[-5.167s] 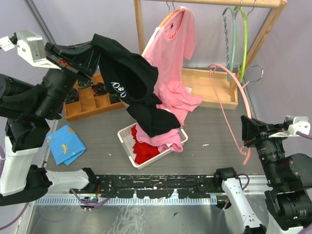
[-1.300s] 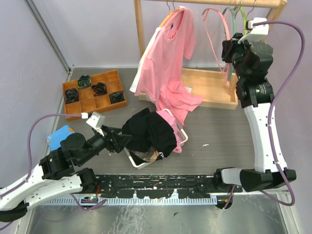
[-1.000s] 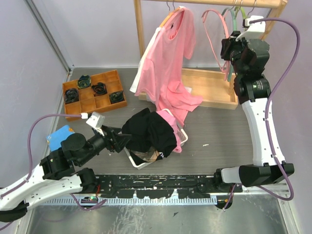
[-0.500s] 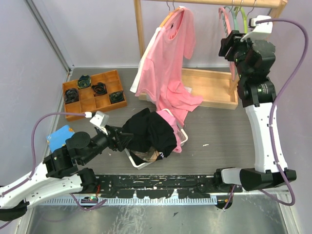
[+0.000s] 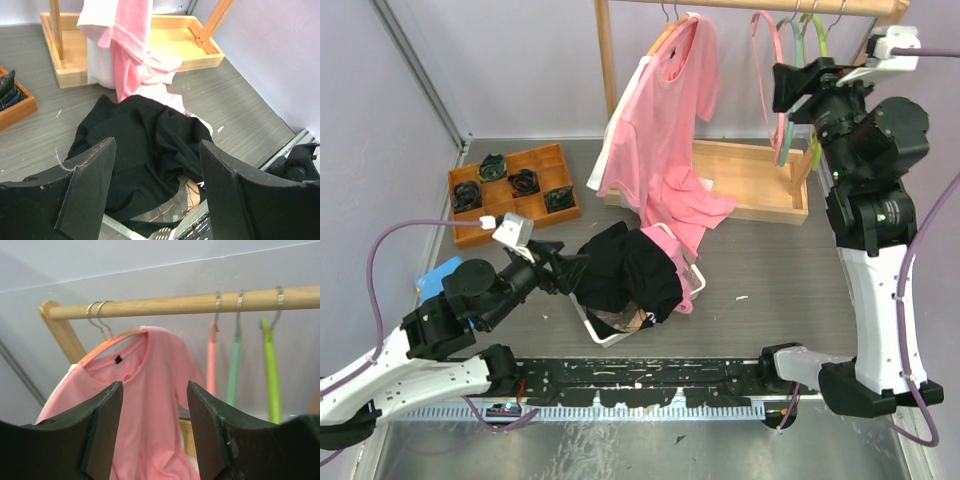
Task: Remove the t-shirt from the hanger
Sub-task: Place the hanger on the clothesline, then pick up the hanger from the clothesline.
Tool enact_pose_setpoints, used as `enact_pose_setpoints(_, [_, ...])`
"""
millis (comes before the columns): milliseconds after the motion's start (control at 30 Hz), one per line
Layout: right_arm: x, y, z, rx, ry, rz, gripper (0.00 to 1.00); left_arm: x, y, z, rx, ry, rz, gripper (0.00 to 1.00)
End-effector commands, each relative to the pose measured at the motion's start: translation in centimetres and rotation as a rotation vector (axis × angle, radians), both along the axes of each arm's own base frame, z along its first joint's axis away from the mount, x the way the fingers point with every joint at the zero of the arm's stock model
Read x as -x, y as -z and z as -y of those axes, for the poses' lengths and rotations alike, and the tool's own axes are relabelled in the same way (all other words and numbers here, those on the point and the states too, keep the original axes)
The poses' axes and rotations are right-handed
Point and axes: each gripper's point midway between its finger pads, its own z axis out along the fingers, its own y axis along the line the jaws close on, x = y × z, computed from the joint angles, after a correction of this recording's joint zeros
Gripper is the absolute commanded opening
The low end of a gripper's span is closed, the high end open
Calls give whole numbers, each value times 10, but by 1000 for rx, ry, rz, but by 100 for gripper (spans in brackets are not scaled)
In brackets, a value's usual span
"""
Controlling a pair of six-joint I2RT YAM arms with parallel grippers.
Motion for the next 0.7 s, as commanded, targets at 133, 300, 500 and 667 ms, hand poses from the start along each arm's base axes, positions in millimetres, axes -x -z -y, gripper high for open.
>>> enact_pose_setpoints(133, [-15,3,-79,35,-105,-10,60,-8,-32,11,34,-3,56,75])
enact_pose_setpoints(300, [-24,15,-123,-7,-76,-53,60,-9,-31,11,37,-8,50,75])
enact_pose_setpoints(500, [-33,26,-166,-87,-65,-127,69,-4,-30,1,53,-15,50,76])
enact_pose_setpoints(667, [-49,37,-177,-161,-33,-191,69,0,-31,-7,72,-14,54,76])
